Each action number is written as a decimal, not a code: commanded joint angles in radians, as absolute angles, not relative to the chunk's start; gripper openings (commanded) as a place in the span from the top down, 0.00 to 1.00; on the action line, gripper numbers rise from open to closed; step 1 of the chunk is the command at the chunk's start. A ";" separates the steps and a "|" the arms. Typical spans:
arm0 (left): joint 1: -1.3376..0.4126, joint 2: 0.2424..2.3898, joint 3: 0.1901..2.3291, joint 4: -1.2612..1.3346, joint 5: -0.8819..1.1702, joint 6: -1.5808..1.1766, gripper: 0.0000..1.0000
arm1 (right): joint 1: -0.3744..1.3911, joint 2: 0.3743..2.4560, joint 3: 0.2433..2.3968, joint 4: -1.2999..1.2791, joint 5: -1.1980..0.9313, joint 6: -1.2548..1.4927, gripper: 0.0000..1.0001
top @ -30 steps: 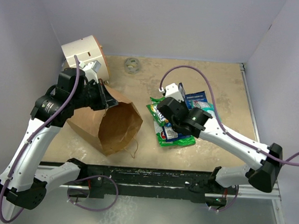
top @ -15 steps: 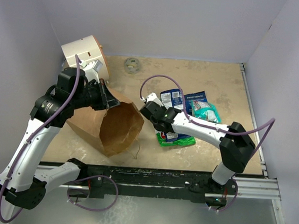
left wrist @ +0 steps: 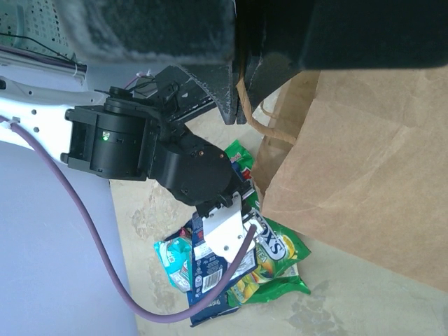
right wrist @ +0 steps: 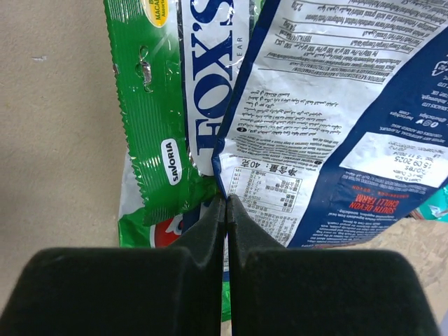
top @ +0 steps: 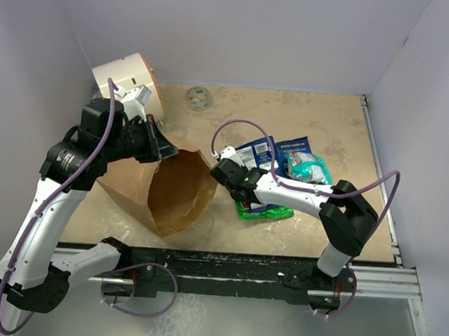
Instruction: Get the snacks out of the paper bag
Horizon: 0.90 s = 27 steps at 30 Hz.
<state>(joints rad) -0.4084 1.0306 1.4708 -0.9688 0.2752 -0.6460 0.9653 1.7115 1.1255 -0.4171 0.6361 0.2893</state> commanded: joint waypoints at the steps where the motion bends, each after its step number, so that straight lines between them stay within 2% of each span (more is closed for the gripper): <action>1: -0.413 0.990 1.517 -0.938 0.290 -0.609 1.00 | 0.960 1.725 1.109 -0.338 0.610 0.349 0.99; 5: -0.414 0.967 1.523 -0.938 0.320 -0.592 1.00 | 0.960 1.750 1.136 -0.344 0.603 0.372 0.88; 12: -0.413 0.893 1.500 -1.021 0.230 -0.548 1.00 | 0.960 1.699 1.158 -0.395 0.562 0.434 0.50; 27: -0.413 0.778 1.437 -1.024 0.117 -0.549 1.00 | 0.960 1.479 1.148 -0.400 0.476 0.375 0.17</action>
